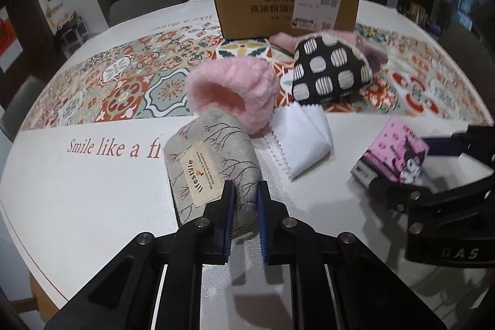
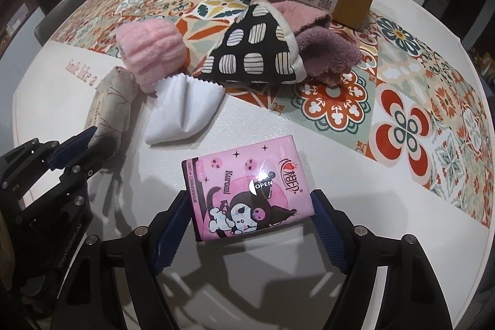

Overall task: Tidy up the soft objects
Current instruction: 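Lift the pouch with the left tool while the right tool carries the tissue pack over the box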

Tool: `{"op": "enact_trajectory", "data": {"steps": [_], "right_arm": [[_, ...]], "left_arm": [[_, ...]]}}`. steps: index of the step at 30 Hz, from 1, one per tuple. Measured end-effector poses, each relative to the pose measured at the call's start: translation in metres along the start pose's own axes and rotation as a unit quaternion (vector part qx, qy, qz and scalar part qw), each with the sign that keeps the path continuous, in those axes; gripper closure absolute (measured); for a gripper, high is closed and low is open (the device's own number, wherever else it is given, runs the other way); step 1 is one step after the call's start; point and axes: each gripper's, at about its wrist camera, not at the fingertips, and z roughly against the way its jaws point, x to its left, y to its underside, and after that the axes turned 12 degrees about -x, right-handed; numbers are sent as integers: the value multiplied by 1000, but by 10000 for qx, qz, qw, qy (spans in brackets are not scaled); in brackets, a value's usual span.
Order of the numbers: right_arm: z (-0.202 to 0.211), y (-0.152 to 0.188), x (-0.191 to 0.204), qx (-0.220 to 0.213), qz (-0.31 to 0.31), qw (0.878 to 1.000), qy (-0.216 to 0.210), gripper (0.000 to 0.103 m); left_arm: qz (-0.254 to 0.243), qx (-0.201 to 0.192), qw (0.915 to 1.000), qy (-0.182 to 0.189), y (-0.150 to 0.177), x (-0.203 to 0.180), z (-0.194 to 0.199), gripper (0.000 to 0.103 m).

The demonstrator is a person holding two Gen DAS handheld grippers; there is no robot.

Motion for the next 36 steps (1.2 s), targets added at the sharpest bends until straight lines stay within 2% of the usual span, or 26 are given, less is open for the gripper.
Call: {"op": "enact_trajectory", "data": {"steps": [12,25,36], "right_arm": [[27,-12,14,-374,-194,9991,-100,26],[60,-27,26,-858,-338,9957,-23,26],[90,-41,24,-1322,-634,9891,130,26]], "left_arm": [[283,-371,9988,140,-14,19,29,93],[181,-936,9950,289,-38,30,65,93],[158,-1369,9888,566,-68,32,81,93]]}}
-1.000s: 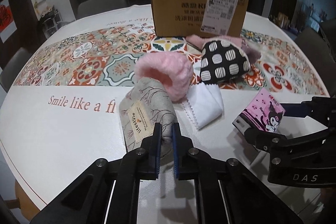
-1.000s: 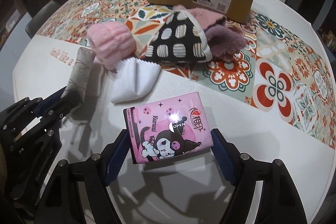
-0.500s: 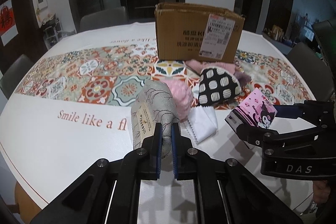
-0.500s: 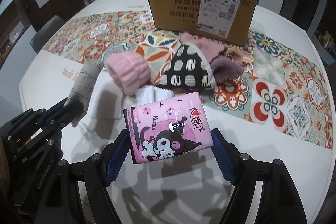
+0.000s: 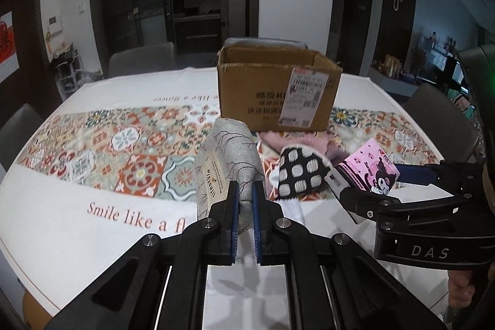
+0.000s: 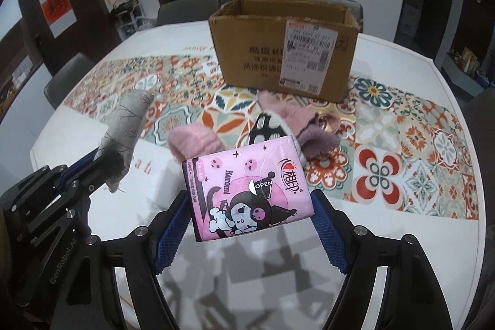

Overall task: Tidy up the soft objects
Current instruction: 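Lift the pouch with the left tool while the right tool carries the tissue pack over the box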

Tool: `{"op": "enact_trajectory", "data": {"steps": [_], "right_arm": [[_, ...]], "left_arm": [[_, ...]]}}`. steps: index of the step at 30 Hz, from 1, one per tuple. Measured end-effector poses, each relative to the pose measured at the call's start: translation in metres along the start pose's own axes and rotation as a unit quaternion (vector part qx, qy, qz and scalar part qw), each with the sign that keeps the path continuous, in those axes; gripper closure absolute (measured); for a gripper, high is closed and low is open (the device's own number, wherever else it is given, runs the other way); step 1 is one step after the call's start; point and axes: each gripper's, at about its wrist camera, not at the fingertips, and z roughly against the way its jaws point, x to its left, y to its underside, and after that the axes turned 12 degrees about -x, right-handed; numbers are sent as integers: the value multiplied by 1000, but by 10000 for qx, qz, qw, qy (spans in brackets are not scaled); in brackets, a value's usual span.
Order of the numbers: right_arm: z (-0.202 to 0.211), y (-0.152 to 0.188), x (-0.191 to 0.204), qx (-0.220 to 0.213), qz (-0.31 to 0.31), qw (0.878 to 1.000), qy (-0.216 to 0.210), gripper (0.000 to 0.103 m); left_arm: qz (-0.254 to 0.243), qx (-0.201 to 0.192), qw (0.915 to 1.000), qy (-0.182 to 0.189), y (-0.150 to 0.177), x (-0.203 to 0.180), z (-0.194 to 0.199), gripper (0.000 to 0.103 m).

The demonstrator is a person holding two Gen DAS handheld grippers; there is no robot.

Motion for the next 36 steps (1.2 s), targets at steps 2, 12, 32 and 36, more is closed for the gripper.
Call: {"op": "enact_trajectory", "data": {"steps": [2,12,32,36], "right_arm": [[3,-4,-1,-79,-64,9999,48,26],[25,-28,-7,-661,-284,9968,358,26],[36,-81,-16,-1541,-603,9836,712,26],[34,-95,-18,-1720,-620,9800,780,26]], "left_arm": [[-16,-68,10000,59,-5,0,0,93],[-279,-516,9978,298,-37,-3,1,94],[-451,-1318,9875,734,-101,7,-18,94],[-516,-1426,9857,737,-110,8,-26,94]]}}
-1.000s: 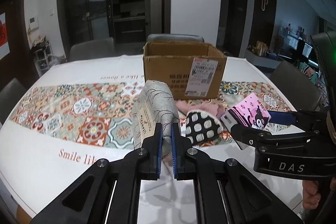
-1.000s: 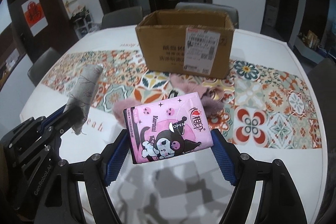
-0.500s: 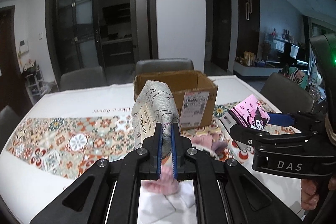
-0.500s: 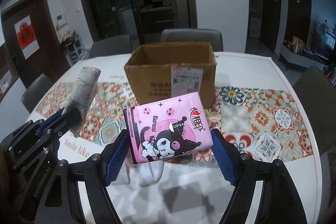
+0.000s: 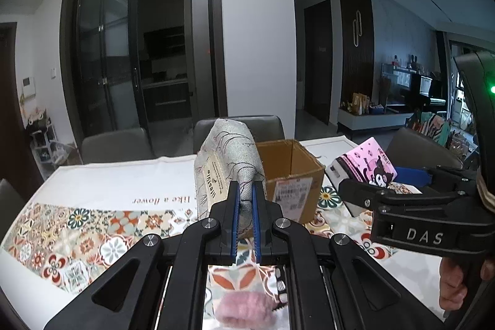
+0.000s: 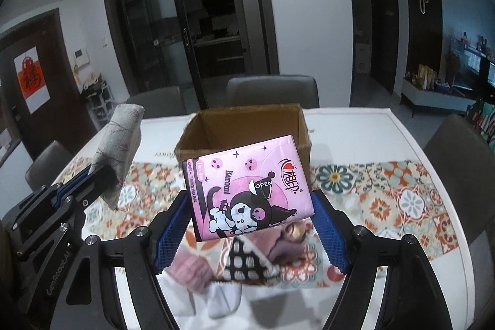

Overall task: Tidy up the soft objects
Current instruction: 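Lift the pouch with the left tool while the right tool carries the tissue pack over the box, then lower the pouch into the box and open the left tool while the right tool releases the tissue pack inside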

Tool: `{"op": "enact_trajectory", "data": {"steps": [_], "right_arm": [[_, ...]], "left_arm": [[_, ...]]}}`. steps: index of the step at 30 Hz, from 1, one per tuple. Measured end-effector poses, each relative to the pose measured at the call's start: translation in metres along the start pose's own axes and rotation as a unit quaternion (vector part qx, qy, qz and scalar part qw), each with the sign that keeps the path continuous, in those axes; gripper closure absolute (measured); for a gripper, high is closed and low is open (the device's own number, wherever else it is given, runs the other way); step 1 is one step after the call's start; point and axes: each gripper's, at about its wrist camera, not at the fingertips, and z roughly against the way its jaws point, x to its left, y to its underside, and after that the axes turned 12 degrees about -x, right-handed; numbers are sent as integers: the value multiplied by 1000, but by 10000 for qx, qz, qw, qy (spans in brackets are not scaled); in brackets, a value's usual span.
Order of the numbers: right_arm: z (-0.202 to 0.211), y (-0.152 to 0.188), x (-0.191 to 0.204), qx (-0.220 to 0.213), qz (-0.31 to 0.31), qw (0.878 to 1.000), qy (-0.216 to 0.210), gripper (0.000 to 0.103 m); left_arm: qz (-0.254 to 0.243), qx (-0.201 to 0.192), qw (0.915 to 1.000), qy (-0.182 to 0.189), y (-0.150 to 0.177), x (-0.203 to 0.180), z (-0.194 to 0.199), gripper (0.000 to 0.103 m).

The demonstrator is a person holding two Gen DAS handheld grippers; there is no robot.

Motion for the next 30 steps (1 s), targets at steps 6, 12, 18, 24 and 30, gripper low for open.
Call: {"op": "enact_trajectory", "data": {"steps": [6,12,18,24,30], "right_arm": [[-14,-17,0,-209,-7,9998,67,26],[-33,-31,-2,-310,32,9994,124,26],[-59,-44,-7,-297,-28,9995,83,26],[-88,-53,-17,-204,-158,9996,65,26],[-114,-57,-20,-103,-109,9998,93,26]], "left_arm": [[-76,-97,9999,10,-7,3,-19,94],[-114,-173,9998,59,-17,5,-42,94],[-61,-134,9998,150,-22,9,-69,94],[-95,-132,9997,193,-26,10,-95,94],[-75,16,9998,205,-23,13,-125,94]]}}
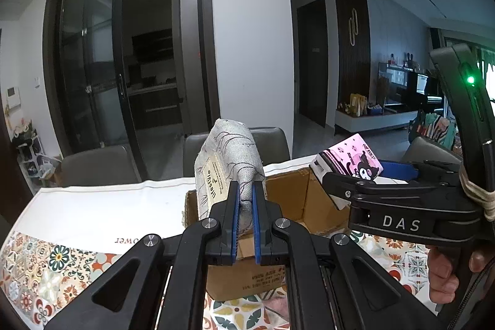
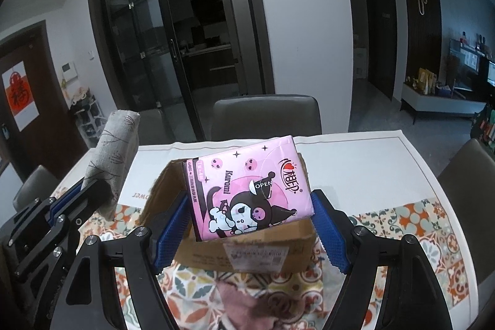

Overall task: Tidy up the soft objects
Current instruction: 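Lower the pouch into the box and open the left tool while the right tool releases the tissue pack inside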

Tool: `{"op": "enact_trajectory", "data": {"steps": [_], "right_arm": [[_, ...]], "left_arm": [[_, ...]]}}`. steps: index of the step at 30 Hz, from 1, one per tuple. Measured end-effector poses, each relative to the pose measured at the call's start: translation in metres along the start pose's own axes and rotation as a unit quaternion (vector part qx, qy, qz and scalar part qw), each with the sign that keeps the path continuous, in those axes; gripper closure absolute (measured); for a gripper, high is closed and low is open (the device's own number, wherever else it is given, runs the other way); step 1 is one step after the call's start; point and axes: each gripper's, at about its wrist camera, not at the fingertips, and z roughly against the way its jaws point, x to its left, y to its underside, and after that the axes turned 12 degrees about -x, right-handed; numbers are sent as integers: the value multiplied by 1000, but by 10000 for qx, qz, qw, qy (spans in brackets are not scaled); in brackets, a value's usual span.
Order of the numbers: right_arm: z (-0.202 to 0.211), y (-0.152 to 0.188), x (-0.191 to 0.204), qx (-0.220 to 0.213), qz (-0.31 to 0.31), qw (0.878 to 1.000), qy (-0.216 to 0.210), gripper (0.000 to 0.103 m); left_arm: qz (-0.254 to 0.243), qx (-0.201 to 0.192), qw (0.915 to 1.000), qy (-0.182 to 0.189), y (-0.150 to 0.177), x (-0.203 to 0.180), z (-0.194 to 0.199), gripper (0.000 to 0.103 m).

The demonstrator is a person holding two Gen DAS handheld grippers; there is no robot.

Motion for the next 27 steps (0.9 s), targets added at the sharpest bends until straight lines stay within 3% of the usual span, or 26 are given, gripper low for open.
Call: {"op": "enact_trajectory", "data": {"steps": [18,27], "right_arm": [[-66,2,-4,430,294,9986,125,26],[-91,9,-3,730,368,9965,142,25]], "left_arm": [[200,742,9970,52,17,10,-73,93],[58,939,9956,-8,28,9,-85,86]]}}
